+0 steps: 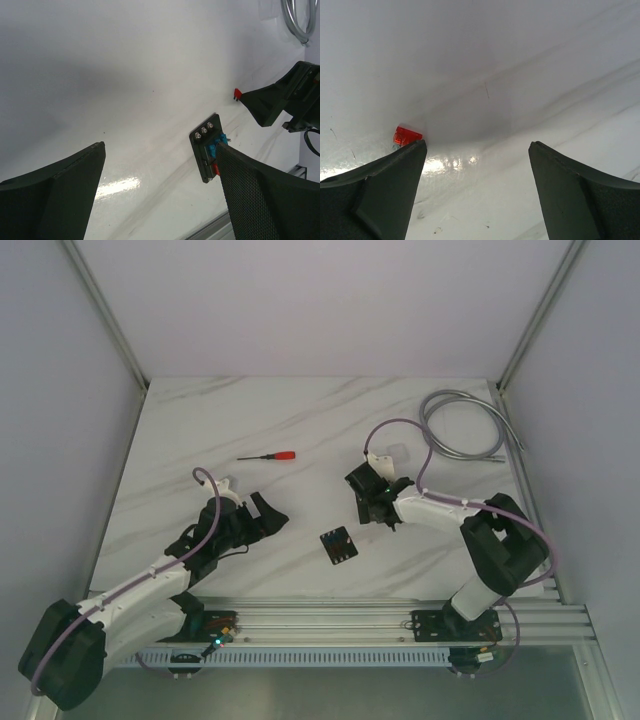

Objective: Snap on the fuse box
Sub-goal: Pick up the fuse from the center of the board.

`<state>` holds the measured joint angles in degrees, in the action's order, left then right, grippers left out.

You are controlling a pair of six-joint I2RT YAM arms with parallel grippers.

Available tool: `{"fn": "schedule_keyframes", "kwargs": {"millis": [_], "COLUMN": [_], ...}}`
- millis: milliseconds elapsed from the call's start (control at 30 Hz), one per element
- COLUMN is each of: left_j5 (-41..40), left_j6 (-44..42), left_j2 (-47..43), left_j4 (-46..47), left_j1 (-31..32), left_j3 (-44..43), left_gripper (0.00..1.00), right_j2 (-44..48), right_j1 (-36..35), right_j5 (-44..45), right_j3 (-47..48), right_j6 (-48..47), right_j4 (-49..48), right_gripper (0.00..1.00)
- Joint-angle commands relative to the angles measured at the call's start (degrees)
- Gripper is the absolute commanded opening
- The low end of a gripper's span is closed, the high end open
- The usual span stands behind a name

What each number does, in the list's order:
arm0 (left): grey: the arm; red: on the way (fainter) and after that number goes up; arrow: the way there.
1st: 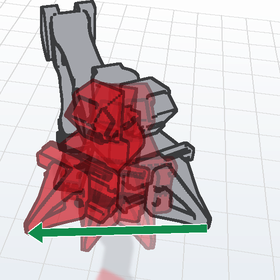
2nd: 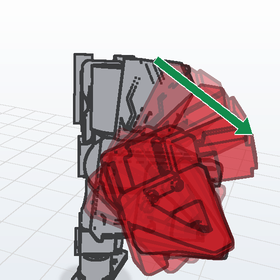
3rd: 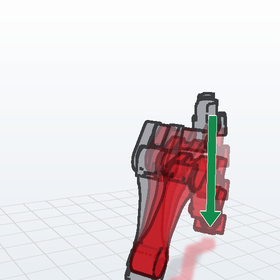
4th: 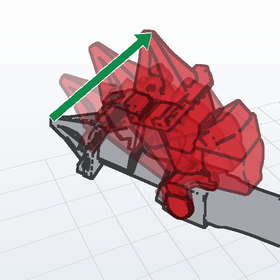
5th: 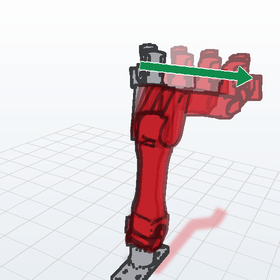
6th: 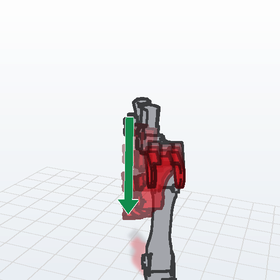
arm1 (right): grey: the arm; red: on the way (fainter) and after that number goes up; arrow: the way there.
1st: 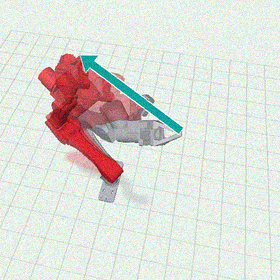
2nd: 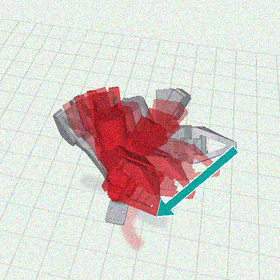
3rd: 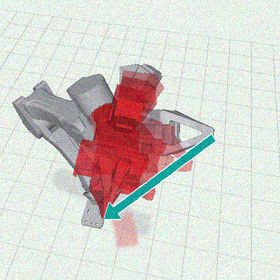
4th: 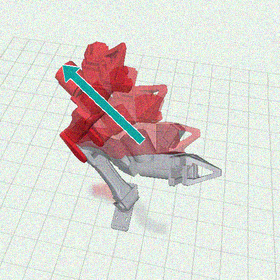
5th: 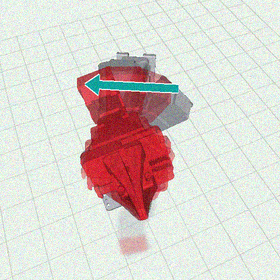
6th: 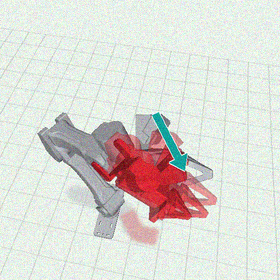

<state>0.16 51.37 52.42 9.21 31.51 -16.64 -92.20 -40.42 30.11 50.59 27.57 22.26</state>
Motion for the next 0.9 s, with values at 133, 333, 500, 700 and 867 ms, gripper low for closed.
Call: {"fn": "schedule_keyframes", "kwargs": {"millis": [133,333,500,700,867], "left_j5": [-0.03,0.04,0.00,0.32,0.41], "left_j6": [0.04,-0.05,-0.21,-0.07,0.03], "left_j2": [0.00,-0.74,-0.03,-0.19,-0.61], "left_j4": [-0.68,-0.71,-0.73,-0.73,-0.73], "left_j1": [-0.26,-0.31,-0.31,-0.28,-0.37], "left_j3": [0.31,0.34,0.14,0.11,0.21], "left_gripper": [1.00,1.00,1.00,1.00,1.00], "right_j2": [-2.16,3.46,5.24,0.47,-2.30], "right_j1": [0.88,-0.70,-1.70,-1.76,-1.78], "right_j5": [1.75,-1.13,-5.31,-7.05,-7.51], "right_j3": [2.04,2.11,2.23,3.46,4.55], "right_j6": [-0.42,4.20,3.08,2.87,3.14], "right_j4": [0.52,-0.05,-1.32,-3.28,-4.81], "right_gripper": [0.90,0.88,0.84,0.71,0.56]}}
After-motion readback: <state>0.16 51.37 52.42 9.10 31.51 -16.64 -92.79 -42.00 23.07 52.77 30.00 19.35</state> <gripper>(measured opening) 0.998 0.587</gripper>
